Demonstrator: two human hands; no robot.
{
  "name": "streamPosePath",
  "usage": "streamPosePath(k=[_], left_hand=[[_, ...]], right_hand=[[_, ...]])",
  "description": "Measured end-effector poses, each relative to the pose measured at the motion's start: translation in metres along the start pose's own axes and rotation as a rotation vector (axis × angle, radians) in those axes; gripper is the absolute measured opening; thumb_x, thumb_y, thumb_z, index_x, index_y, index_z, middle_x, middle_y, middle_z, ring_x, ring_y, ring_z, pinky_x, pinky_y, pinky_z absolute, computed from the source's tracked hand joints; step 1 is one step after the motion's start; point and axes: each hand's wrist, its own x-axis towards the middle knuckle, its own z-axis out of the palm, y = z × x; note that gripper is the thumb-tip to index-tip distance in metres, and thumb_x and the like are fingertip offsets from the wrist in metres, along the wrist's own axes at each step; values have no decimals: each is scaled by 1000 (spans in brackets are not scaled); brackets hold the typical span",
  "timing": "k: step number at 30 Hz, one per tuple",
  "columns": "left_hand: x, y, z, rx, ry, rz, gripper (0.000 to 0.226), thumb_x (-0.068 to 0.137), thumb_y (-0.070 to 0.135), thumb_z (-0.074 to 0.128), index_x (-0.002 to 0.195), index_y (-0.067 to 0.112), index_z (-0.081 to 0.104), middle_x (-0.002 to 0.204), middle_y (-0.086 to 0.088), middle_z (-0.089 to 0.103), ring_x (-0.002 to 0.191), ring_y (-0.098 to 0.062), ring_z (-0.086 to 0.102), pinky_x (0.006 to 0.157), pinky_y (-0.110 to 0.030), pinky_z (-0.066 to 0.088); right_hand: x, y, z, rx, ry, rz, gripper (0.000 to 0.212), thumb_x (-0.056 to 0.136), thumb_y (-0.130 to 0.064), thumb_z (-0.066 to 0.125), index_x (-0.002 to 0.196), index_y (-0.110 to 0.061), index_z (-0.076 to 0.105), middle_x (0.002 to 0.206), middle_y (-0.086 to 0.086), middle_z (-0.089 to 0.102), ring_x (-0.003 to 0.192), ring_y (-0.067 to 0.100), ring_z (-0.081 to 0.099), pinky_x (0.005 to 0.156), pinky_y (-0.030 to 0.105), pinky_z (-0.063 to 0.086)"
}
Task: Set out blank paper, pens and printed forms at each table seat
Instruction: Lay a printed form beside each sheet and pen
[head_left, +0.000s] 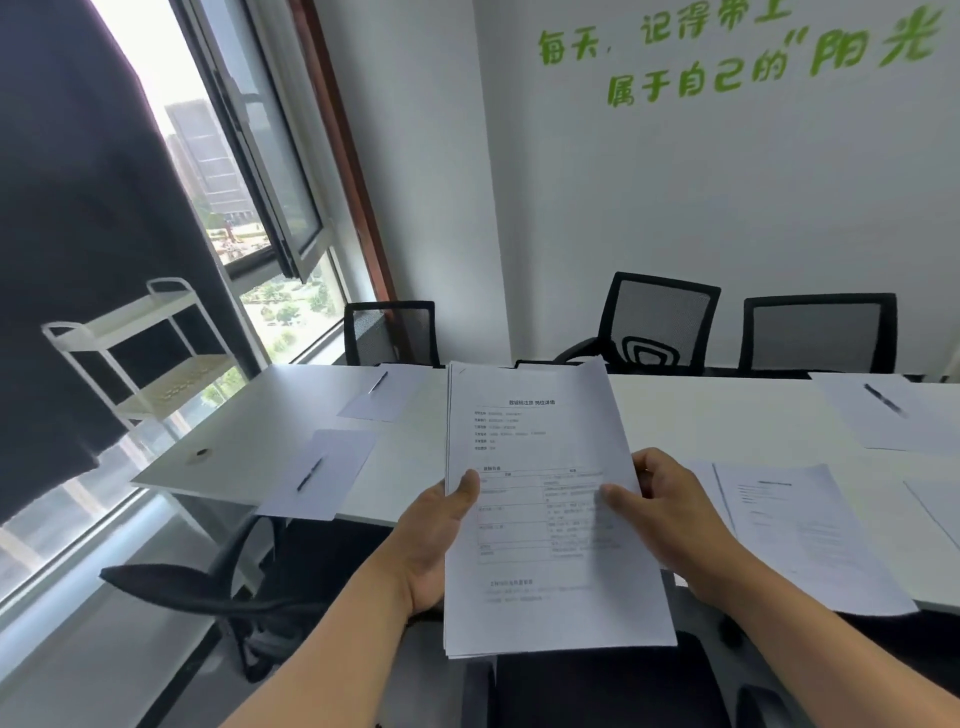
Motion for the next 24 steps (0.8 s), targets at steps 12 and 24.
streamPosePath(k=[12, 24], left_hand=[[70, 50, -223, 54, -66, -134, 40, 112, 45, 55, 143, 24, 69, 134, -7, 79, 124, -33, 75, 108, -58, 58], [113, 40, -288, -18, -73, -308, 41, 112, 41, 58, 144, 18, 68, 134, -13, 78, 122, -37, 76, 110, -61, 56]], right_hand=[[65, -18, 222, 17, 121, 108, 12, 100, -17, 77, 109, -18, 70, 103, 0, 79, 88, 21, 80, 78, 42, 67], [102, 4, 286, 41, 118, 251, 8, 101, -17, 76, 106, -20, 81, 93, -4, 83, 84, 21, 82, 84, 49, 68]])
